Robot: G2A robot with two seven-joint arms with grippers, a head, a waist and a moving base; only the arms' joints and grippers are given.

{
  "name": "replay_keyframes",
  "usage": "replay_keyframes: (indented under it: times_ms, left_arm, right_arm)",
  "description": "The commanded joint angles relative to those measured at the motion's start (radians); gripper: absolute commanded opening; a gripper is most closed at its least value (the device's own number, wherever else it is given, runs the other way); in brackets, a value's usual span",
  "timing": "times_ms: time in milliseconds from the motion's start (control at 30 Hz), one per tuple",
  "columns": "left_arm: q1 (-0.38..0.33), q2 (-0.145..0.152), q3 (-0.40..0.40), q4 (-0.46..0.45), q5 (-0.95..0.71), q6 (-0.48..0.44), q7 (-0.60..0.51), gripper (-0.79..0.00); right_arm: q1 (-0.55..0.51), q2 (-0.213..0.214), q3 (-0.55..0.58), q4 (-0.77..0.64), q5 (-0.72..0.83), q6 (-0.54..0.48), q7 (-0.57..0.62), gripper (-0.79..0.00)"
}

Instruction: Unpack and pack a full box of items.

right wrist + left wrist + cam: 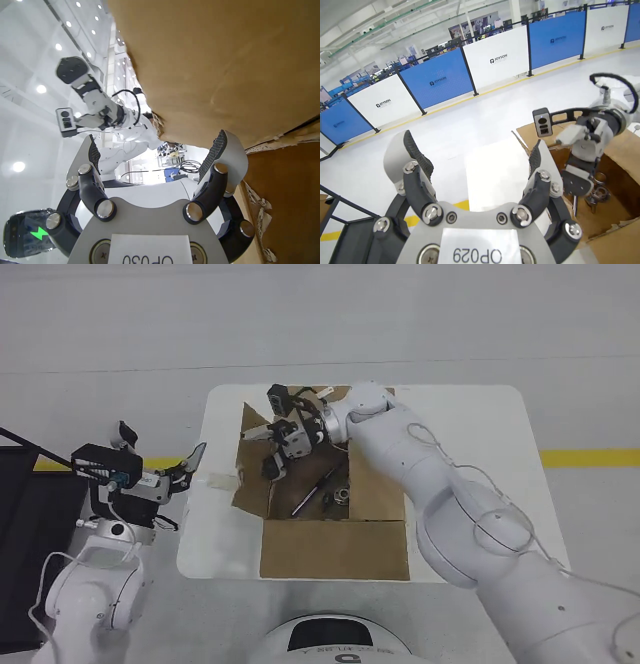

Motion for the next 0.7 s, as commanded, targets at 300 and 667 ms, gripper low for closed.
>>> replay_keyframes:
  times_ms: [300,667]
  left_arm:
    - [-0.09,-0.01,0.163,0.001,0.108,0.032,-0.045,0.0]
    - [-0.166,-0.02,0.285,0.019,0.163,0.045,-0.125,0.0]
  right_arm:
    - [-0.165,0.268,0.255,-0.262,0.066,-0.075,-0.013,0.0]
    - [-0.325,0.365,0.36,-0.506,0.017,-0.062,-0.001,0.0]
